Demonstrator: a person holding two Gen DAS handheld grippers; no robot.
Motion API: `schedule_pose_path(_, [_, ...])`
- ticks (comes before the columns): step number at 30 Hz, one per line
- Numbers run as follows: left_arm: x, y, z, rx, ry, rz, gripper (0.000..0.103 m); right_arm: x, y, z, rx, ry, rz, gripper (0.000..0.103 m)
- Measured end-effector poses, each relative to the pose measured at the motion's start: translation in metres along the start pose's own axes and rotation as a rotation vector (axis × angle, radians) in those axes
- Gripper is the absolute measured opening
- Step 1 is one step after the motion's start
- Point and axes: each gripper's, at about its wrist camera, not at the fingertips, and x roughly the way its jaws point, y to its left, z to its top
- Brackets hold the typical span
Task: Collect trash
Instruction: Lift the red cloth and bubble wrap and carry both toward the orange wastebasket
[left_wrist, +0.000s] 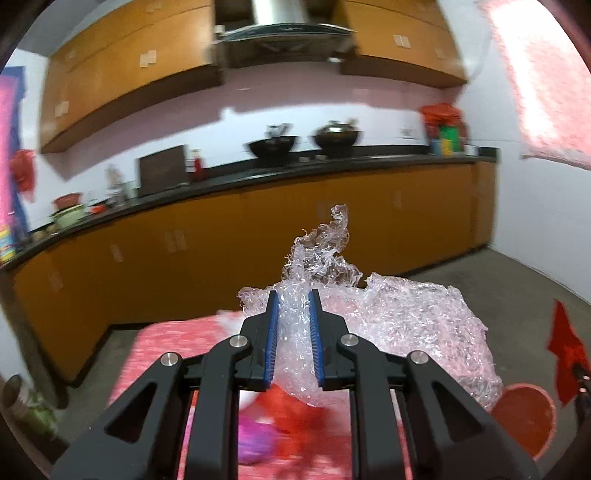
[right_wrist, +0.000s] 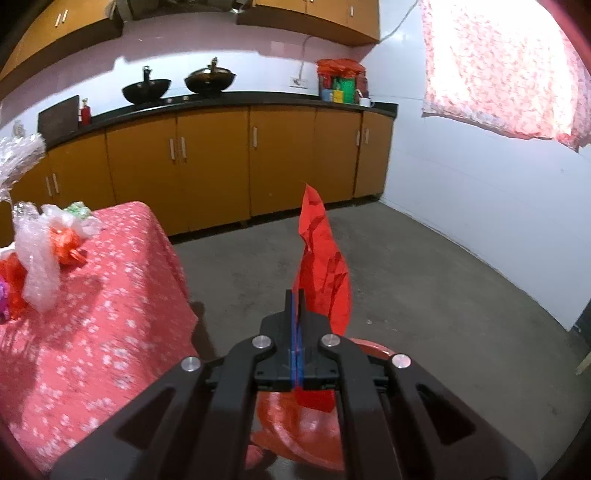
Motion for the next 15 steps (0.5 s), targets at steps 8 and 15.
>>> schedule_pose_path(8, [0.005,-0.136,-0.038,0.083,0.059,-0.264,0.016,0.012,-0.056,-0.026,0.058,0.058,-0.097,0.002])
schedule_pose_path(15, [0.015,-0.240,-0.087,0.216,0.155,-0.398,0.016,0.028,-0.096,-0.055,0.107,0.138,-0.133,0.002])
